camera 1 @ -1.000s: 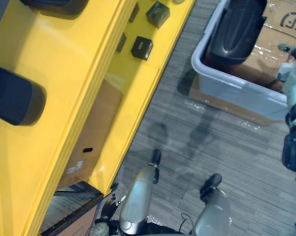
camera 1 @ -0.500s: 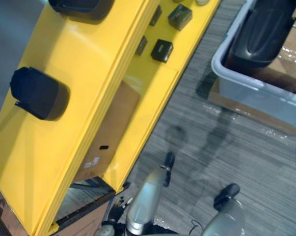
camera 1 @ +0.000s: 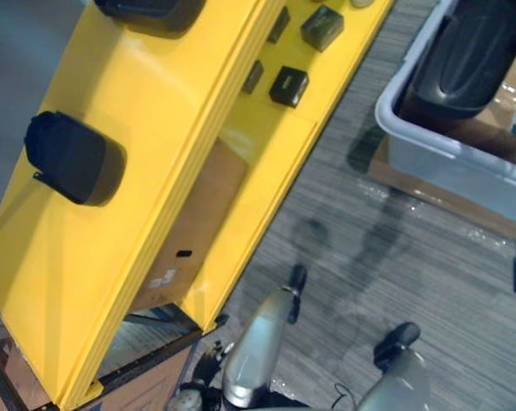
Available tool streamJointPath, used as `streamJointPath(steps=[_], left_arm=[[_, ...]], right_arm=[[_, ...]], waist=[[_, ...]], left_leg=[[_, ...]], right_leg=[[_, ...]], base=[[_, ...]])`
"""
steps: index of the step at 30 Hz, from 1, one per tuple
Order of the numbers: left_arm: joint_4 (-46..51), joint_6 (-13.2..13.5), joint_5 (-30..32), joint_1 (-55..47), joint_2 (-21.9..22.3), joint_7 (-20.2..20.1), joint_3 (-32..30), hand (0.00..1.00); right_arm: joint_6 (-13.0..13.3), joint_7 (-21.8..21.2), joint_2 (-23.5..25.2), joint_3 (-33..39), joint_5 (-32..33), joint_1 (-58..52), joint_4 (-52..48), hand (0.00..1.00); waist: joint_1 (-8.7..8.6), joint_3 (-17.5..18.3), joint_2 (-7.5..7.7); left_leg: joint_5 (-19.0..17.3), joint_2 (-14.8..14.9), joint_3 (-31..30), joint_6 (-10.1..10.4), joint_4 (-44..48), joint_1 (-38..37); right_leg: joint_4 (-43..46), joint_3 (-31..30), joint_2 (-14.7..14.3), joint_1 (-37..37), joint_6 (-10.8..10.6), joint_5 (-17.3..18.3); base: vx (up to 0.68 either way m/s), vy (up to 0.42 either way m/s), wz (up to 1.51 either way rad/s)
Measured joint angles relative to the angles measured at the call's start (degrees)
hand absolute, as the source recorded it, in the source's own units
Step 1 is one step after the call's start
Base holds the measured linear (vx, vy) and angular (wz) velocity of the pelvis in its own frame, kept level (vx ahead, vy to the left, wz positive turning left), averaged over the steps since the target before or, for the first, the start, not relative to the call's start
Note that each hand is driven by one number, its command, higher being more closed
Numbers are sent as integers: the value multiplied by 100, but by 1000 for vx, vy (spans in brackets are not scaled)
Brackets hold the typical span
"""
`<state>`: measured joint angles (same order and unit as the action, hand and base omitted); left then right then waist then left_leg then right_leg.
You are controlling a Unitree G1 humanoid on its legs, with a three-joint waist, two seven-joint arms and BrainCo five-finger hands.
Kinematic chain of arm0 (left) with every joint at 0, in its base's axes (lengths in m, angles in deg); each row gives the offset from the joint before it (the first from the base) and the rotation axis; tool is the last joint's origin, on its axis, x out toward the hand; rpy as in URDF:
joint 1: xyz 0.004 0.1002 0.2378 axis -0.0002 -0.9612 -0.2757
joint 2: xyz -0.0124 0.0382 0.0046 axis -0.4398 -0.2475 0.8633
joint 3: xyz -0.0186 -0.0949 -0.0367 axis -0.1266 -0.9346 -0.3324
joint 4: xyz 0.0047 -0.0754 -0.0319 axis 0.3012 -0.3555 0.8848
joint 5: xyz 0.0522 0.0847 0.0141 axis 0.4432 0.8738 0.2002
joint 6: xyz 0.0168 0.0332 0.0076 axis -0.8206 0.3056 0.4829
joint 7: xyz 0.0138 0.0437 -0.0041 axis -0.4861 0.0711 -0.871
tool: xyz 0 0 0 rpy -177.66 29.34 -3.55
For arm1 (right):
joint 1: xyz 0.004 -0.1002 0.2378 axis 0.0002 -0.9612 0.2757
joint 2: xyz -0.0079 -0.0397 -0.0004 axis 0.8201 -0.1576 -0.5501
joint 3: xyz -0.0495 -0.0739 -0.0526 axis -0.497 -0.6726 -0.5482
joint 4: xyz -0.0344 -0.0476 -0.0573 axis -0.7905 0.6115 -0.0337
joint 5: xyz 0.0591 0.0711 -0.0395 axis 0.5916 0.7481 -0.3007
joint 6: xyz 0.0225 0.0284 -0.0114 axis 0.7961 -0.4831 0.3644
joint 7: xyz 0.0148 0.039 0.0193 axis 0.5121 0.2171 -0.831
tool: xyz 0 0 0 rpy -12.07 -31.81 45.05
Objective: Walk over and take plastic housings, then place them on the shelf
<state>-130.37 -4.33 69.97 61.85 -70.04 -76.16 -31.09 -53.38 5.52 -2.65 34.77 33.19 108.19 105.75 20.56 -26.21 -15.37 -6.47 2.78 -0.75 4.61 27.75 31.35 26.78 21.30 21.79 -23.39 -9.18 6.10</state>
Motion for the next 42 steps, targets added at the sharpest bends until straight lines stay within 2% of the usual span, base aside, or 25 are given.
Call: streamJointPath(steps=[2, 8, 14, 16, 17, 23, 27, 34, 39, 42], left_arm=[[-50, -44, -7, 77, 10, 1, 10, 0], [-147, -107, -213, 158, 7, 49, 114, 0], [-148, -169, -229, 232, 17, 68, 166, 0], [-148, -213, -234, 237, 15, 64, 179, 0], [-149, -246, -303, 242, 10, 61, 207, 0], [-151, -275, -405, 242, 19, 42, 228, 0], [-149, -275, -450, 249, 18, 43, 276, 0], [-145, -248, -489, 282, 18, 61, 367, 0], [-148, -226, -630, 281, 31, 72, 397, 0], [-140, -51, -662, 271, 30, 71, 394, 0]], right_arm=[[0, -13, 44, -66, 2, -19, 130, 0], [5, -59, 150, -244, 6, -61, 194, 0], [13, -168, 140, -403, 10, -65, 208, 0], [15, -160, 125, -404, 10, -65, 211, 0], [15, -156, 97, -404, 11, -64, 234, 100], [-32, -145, -117, -592, 130, -64, 261, 100], [-385, -39, -194, -592, 243, -62, 267, 100], [-983, 263, -77, -567, 457, -99, 421, 100], [-1199, 475, -33, -566, 449, -100, 462, 100], [-1370, 479, 81, -569, 397, -99, 494, 100]], waist=[[81, 0, 0], [137, 1, -1], [365, 2, -3], [378, 7, -9], [387, 7, -9], [463, 10, -14], [477, 31, -43], [599, 39, -54], [684, 39, -53], [670, 42, -57]], left_leg=[[-32, 50, -9, 23, 93, 70], [-119, 101, -27, 22, 230, 141], [-208, 135, -66, 12, 453, 336], [-207, 109, -162, 12, 473, 395], [-205, 103, -196, 12, 475, 412], [-205, 85, -222, 13, 480, 435], [-206, 114, -321, 14, 510, 470], [-218, 174, -375, 30, 579, 462], [-218, 169, -347, 30, 522, 346], [-216, 150, -307, 29, 428, 107]], right_leg=[[86, -75, -64, -109, 28, 18], [143, -83, -86, -144, 60, 40], [229, -65, -82, -262, 66, 56], [249, 29, -72, -250, 69, 76], [259, 65, -69, -243, 68, 87], [272, 104, -51, -240, 65, 106], [221, 240, -101, -154, 72, 110], [156, 337, -173, -36, 74, 108], [145, 340, -148, 58, 72, 107], [139, 358, -104, 239, 70, 132]], base=[[36, -19, -16], [7, 2, -4], [-11, 21, -1], [-1, 3, 17], [11, -1, 18], [10, 1, 3], [14, -2, 8], [-5, 3, 2], [0, 0, 0], [0, 0, 0]])
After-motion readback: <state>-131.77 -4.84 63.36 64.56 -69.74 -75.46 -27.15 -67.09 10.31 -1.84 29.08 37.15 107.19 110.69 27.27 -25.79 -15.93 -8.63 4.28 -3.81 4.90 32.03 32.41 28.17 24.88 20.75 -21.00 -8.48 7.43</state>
